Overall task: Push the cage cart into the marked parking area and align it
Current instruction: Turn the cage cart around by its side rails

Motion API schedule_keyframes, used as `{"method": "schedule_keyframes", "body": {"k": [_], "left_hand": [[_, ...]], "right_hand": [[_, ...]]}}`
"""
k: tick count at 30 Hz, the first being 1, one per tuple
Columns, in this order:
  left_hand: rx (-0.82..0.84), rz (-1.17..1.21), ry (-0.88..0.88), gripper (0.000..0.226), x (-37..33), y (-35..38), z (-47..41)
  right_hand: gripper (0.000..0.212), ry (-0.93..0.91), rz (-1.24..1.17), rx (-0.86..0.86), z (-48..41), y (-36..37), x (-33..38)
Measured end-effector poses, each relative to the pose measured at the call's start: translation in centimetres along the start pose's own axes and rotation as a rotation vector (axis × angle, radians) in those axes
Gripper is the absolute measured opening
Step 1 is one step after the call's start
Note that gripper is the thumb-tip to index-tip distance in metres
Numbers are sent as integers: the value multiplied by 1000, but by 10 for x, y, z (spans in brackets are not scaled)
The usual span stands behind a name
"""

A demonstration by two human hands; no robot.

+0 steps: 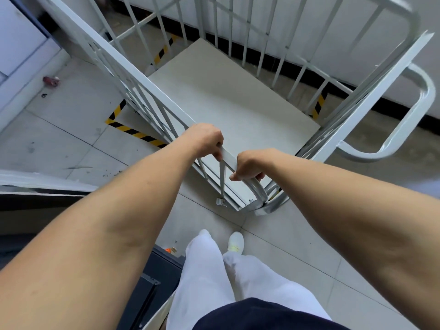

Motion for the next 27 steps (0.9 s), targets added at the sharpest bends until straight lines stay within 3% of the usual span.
{"method": "schedule_keyframes", "body": {"k": [6, 16, 21, 27], "left_hand": [[11, 35, -24, 21, -4, -1, 3], [30, 49, -36, 31, -7, -8, 2], [54, 31, -44, 31, -9, -10, 2], [86, -26, -24, 34, -19, -16, -1]], "right_hand": [[49, -12, 6, 28, 1, 1, -2], [35, -24, 49, 12, 3, -1, -2], [53, 7, 39, 69, -5, 0, -3], [56, 17, 42, 107, -12, -1, -13]]}}
Point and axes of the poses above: each hand's wrist, its own z-axis away from the middle knuckle, its own y-axis out of the palm, x = y × z, the point moved 3 cm from there along -z, towards the middle knuckle, and after that the axes turned 3 degrees about x, right-handed, at the moved point
